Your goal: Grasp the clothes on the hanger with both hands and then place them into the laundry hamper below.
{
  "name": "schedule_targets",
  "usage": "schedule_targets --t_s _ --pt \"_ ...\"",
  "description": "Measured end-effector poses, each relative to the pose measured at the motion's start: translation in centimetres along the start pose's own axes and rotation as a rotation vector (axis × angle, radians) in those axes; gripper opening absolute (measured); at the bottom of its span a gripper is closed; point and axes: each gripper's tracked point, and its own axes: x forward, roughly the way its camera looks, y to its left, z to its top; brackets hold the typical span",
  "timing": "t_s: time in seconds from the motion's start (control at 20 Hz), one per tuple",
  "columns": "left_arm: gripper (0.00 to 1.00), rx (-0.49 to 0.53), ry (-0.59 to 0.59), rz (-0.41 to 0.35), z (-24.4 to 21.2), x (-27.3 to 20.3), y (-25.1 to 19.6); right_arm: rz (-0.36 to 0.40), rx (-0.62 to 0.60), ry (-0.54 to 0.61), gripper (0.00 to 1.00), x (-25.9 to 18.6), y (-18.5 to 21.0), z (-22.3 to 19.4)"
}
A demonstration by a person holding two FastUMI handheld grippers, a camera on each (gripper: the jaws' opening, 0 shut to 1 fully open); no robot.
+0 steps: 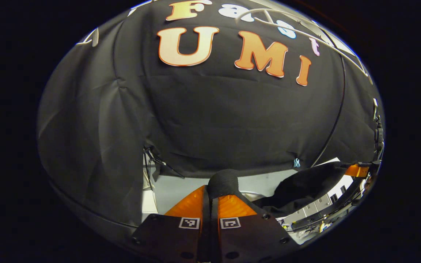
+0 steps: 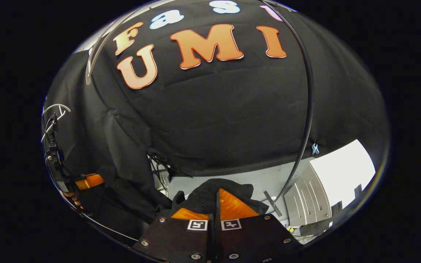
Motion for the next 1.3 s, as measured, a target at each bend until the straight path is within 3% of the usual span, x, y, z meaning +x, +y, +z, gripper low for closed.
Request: schedule_targets --t_s 0.8,1.3 --pt "0.07 0.077 0.325 -0.138 -11.4 6.4 -7.6 -0.096 0.061 0.208 0.02 6.2 -0.6 -11.2" --pt "0.07 0.098 0.471 -0.116 -15.1 8.0 -8.2 -0.142 0.095 0.325 0.1 8.5 -2.4 -15.5"
